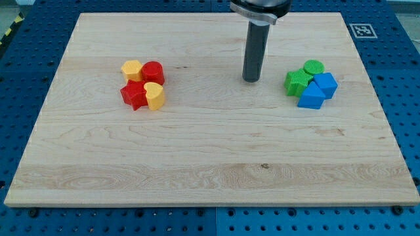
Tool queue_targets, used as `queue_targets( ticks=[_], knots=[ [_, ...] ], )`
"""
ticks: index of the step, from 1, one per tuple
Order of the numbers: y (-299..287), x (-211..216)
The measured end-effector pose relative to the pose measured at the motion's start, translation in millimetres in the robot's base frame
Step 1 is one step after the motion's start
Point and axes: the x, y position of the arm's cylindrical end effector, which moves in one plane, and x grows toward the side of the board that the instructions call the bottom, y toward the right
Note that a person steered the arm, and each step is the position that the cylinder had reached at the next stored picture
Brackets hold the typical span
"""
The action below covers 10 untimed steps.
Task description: Slide the green star and the blue triangle towards the bottom right of the board
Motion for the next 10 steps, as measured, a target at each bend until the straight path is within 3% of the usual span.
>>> queue_targets(
  ticks=[3,7,10],
  knots=[
    [40,0],
    [75,62],
    [91,36]
  ],
)
